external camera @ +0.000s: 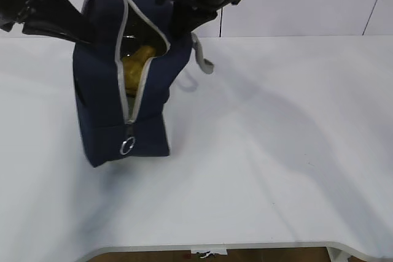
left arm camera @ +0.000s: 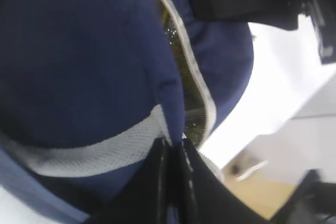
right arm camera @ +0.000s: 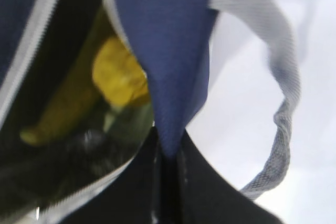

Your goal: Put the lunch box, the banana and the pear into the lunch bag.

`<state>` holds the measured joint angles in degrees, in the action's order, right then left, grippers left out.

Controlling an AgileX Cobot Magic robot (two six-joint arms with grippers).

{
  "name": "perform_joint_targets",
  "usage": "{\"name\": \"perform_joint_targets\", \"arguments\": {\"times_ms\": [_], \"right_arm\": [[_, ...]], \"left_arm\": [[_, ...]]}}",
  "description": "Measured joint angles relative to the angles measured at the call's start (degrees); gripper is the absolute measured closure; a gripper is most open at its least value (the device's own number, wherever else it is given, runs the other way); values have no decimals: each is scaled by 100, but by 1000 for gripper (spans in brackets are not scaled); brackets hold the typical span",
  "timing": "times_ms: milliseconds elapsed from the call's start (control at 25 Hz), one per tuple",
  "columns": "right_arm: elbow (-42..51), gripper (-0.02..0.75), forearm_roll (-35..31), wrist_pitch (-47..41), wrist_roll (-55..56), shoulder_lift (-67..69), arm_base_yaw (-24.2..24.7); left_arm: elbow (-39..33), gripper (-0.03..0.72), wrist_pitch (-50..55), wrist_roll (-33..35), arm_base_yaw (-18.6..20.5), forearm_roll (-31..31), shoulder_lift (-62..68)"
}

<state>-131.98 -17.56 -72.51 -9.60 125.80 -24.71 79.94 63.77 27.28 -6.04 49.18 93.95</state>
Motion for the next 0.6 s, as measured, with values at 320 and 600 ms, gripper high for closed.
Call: {"name": "perform_joint_targets", "arguments": {"times_ms": [320, 600], "right_arm": [[477, 738, 1052, -78, 511, -716, 11], [796, 738, 1382, -68, 616, -842, 11]], "left_arm": [[0, 691, -522, 116, -678, 585, 261], [0, 691, -989, 487, -1168, 948, 593]]}}
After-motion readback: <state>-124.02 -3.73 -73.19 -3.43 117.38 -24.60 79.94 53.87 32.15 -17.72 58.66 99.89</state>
